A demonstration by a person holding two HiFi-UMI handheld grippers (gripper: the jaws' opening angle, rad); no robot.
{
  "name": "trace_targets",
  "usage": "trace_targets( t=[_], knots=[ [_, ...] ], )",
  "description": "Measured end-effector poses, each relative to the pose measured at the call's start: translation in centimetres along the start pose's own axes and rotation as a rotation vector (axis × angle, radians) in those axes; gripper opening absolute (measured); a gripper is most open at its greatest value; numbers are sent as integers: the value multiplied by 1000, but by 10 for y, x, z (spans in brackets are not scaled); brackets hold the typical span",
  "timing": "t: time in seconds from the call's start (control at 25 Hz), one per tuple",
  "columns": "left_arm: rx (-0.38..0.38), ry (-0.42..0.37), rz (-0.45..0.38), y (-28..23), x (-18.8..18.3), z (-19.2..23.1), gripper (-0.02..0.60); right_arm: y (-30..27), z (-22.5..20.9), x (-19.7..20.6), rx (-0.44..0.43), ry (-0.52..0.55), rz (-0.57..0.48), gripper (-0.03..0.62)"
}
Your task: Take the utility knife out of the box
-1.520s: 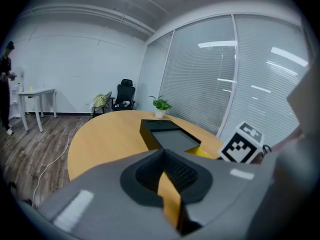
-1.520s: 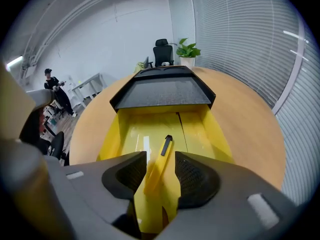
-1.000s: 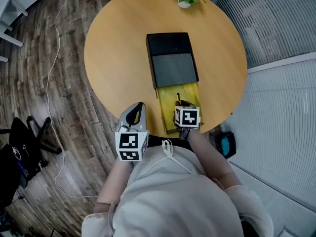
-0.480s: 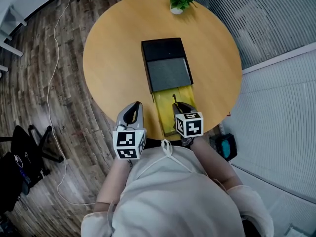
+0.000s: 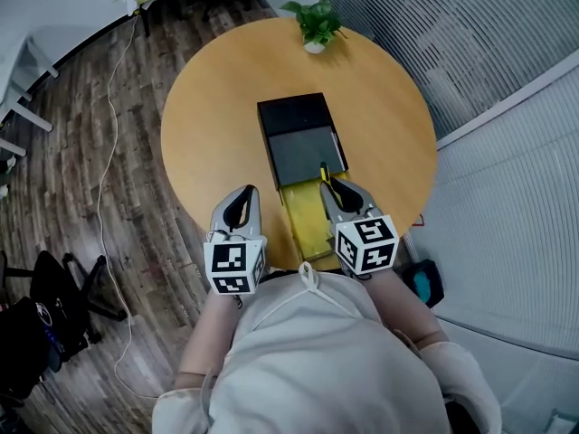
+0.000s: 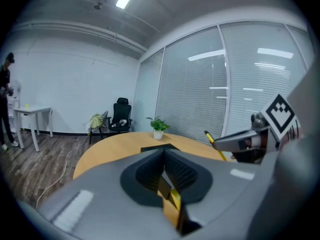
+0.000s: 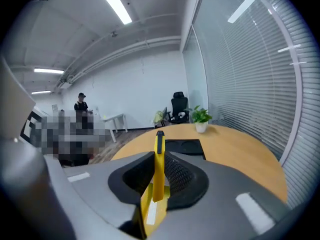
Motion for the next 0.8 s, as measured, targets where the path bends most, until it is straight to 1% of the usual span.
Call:
trace_targets(
  t=[0.12,0.24,0.4,0.52,0.8],
  knots=[
    [-19,-28,-50,6,-19,5,6,10,3,-21,1,-1,-78,63],
    [-36,-47,-92,10,-34,8,6,17,1,-34,8,-4,-126,63],
    [-47,-51,-113,13,-42,9,6,25,-1,-40,32,-3,-175,62],
    [-49,-49,-113,15,-44,7,6,29,0,-41,27,-2,-180,61],
    [-47,-44,-101,9,-39,-2,6,24,-8,-31,8,-14,-153,61]
  ],
)
Point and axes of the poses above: the fingertips, and each gripper's own axes: y backward along the fingers, z to its left, x out of its underside, the point moved 10 cm from there along y, backward along the fingers, and after that the axes turned 7 degrees about -z, right-handed, at the moved point
